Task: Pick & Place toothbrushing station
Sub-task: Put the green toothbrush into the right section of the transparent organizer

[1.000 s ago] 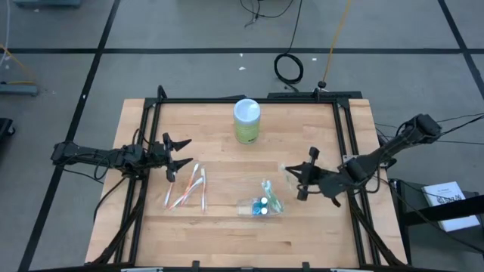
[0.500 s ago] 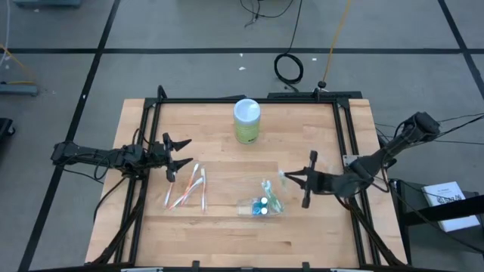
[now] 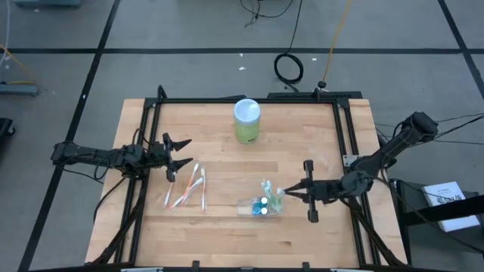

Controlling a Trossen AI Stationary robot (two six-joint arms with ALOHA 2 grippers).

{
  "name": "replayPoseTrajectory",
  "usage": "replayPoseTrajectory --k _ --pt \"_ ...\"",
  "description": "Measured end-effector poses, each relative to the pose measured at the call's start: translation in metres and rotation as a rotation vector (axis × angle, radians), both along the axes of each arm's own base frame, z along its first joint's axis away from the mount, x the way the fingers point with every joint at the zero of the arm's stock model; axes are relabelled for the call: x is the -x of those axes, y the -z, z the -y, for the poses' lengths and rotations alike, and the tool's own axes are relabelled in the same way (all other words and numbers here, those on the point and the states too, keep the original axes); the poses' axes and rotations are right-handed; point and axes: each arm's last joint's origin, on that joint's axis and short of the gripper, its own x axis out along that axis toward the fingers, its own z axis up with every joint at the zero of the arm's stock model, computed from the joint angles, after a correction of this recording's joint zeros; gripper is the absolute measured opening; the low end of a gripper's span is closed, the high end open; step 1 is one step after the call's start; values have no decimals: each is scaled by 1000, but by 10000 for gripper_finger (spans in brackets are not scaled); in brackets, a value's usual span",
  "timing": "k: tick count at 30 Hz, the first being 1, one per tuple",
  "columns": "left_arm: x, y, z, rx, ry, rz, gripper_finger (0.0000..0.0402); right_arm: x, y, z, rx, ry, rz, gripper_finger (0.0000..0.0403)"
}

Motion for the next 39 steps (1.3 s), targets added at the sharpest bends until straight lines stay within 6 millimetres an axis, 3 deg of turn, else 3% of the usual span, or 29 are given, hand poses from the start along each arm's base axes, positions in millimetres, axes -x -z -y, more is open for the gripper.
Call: replayPoseTrajectory --k 9,19,33,39 --pt "0 0 0 0 0 0 225 -7 31 -3 5 57 -24 0" --pt "0 0 0 0 0 0 225 1 54 3 -11 56 -56 0" --pt "0 0 0 0 0 0 225 22 103 19 -194 69 -106 0" --pt "0 0 0 0 0 0 225 29 112 23 -252 15 -93 0"
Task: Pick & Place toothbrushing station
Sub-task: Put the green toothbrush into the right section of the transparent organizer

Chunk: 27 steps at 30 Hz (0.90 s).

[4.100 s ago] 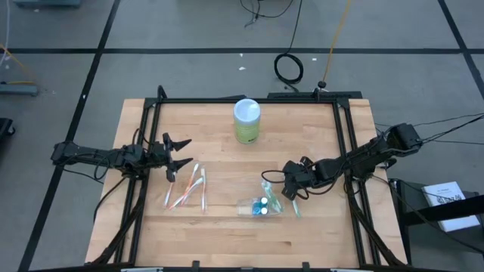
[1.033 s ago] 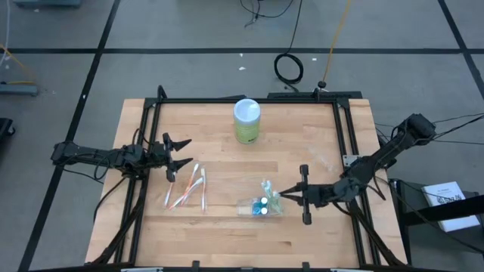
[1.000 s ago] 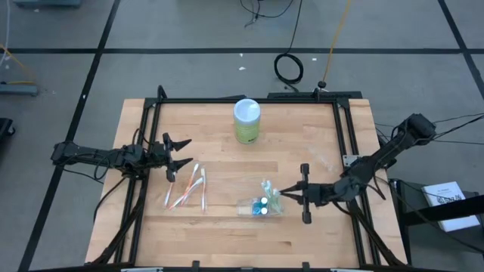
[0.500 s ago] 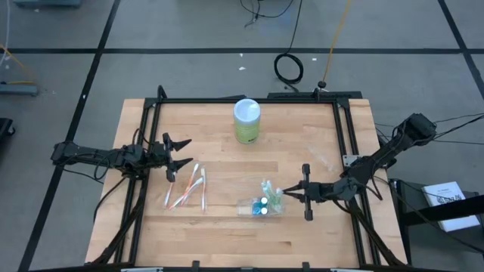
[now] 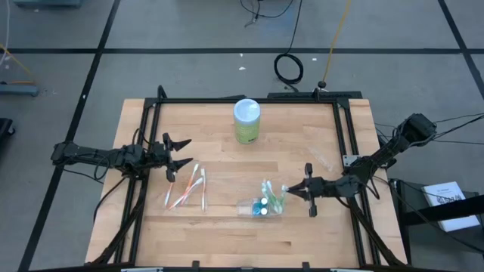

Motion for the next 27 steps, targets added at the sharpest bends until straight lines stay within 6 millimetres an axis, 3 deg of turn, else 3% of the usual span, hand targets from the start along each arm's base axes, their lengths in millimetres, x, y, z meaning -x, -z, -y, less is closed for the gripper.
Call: replayPoseTrajectory --k 7,27 --pt "0 0 0 0 0 0 225 1 -5 -5 -21 -186 51 0" --pt "0 0 0 0 0 0 225 -9 16 -3 -40 -145 -58 0"
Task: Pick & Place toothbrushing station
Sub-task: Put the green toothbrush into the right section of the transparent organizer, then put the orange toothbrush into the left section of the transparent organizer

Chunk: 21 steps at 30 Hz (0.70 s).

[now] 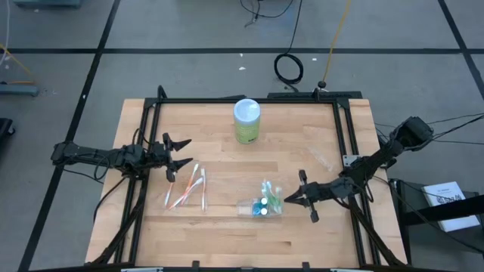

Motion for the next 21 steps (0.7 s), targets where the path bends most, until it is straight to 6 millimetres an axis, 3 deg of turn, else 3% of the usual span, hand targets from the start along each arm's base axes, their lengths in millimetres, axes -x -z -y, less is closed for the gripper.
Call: replayPoseTrajectory --k 7,14,18,21 --pt "0 0 0 0 0 0 225 -2 -8 1 31 3 88 12" --pt "0 0 0 0 0 0 225 2 -28 5 97 51 235 91" --pt "0 0 0 0 0 0 225 7 -51 14 -27 94 385 124" --pt "0 0 0 0 0 0 225 15 -71 19 -90 -5 529 137"
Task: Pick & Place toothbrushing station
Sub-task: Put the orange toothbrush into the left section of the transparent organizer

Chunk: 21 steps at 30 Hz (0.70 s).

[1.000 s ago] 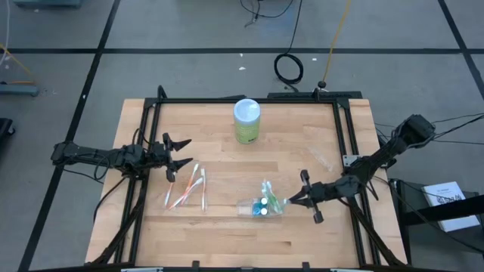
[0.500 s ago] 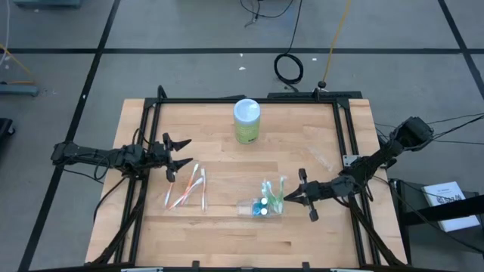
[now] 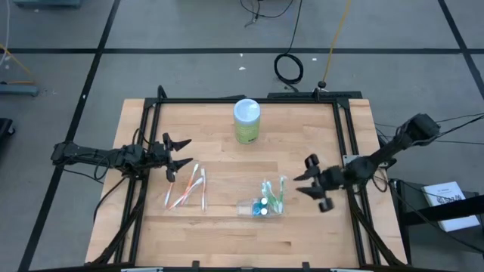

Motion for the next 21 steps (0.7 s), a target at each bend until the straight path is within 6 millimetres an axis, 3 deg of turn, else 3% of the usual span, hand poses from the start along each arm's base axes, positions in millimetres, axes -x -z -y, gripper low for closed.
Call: replayPoseTrajectory --k 5,14,21 --pt "0 0 0 0 0 0 225 16 -8 5 83 -239 -29 138" --pt "0 0 0 0 0 0 225 39 -1 20 126 -194 -240 124" --pt "0 0 0 0 0 0 225 49 25 27 153 -195 -309 116"
